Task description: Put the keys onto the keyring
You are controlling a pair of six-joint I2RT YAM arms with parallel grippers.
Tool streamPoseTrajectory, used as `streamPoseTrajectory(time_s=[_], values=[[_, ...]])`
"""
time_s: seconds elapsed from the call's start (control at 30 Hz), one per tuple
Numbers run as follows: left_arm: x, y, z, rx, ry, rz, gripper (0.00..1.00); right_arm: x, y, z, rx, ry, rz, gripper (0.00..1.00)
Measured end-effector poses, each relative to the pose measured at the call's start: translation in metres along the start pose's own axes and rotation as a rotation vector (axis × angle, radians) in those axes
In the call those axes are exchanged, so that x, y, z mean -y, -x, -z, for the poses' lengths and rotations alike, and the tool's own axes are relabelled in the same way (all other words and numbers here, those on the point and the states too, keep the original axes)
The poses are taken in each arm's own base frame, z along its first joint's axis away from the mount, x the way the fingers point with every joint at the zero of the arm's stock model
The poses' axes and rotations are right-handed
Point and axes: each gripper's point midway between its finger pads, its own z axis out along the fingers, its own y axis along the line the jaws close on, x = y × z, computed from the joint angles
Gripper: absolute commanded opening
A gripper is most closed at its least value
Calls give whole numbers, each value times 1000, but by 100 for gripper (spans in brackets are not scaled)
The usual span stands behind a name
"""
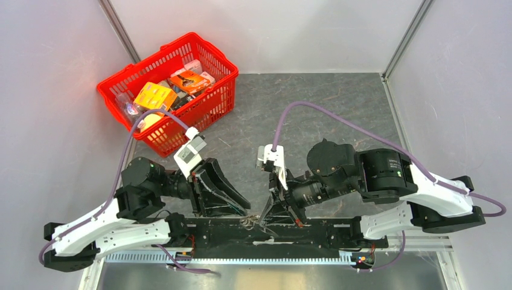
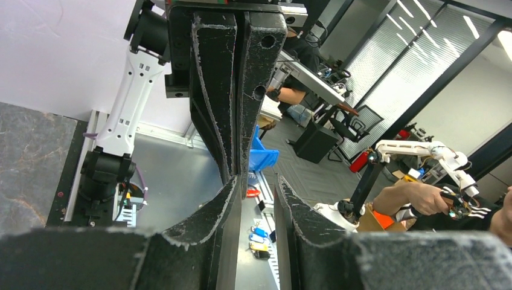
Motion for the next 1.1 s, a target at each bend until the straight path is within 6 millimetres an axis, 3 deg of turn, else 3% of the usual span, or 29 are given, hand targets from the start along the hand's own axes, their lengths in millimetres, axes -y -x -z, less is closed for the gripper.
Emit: streamPoseTrajectory(time_s=[0.43,1.1], values=[[-16,-18,-2,-80,58,51,32,-3,3,-4,-14,14,2,0],[-13,-24,-3,-119,32,60,22,9,3,-11,-27,-17,-18,0]])
